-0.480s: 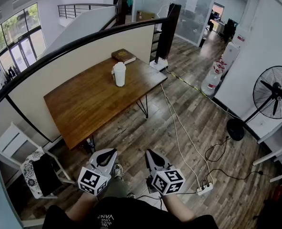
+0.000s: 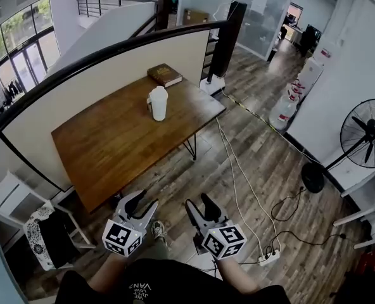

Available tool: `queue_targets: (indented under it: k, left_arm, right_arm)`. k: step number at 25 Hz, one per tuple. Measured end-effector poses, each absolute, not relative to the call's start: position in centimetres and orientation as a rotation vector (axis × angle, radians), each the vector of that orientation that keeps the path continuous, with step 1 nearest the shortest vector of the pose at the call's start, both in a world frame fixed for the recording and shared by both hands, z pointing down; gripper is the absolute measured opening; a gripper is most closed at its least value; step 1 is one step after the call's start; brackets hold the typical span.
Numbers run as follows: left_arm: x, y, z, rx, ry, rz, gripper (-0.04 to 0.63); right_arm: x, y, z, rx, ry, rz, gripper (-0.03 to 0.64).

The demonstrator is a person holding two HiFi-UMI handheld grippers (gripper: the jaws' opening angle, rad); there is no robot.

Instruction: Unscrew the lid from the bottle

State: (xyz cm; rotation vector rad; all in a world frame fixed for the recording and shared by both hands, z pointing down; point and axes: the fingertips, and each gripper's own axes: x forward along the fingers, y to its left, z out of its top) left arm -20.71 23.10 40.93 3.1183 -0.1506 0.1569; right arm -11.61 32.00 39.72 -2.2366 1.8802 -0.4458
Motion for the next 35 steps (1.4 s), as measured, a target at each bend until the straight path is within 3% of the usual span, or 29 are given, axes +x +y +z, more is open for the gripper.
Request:
queue_targets:
  k: [2, 12, 35]
  left_arm:
    - [-19.0, 21.3, 41.3, 3.102, -0.140, 0.173, 0.187]
    - [-12.4, 11.0, 42.3, 3.078, -0.120, 0.245, 0.224]
    - [-0.9, -2.9, 48.0, 2.993, -0.325, 0.354, 0.249]
  right_arm:
    - [-10.1, 30.1, 39.7, -2.247, 1.890, -0.444, 0.215]
    - [-3.3, 20.3, 39.6, -2.282, 1.882, -0.458, 0.222]
    - [8.7, 3.9, 41.1, -2.188, 2.100, -0.504, 0.222]
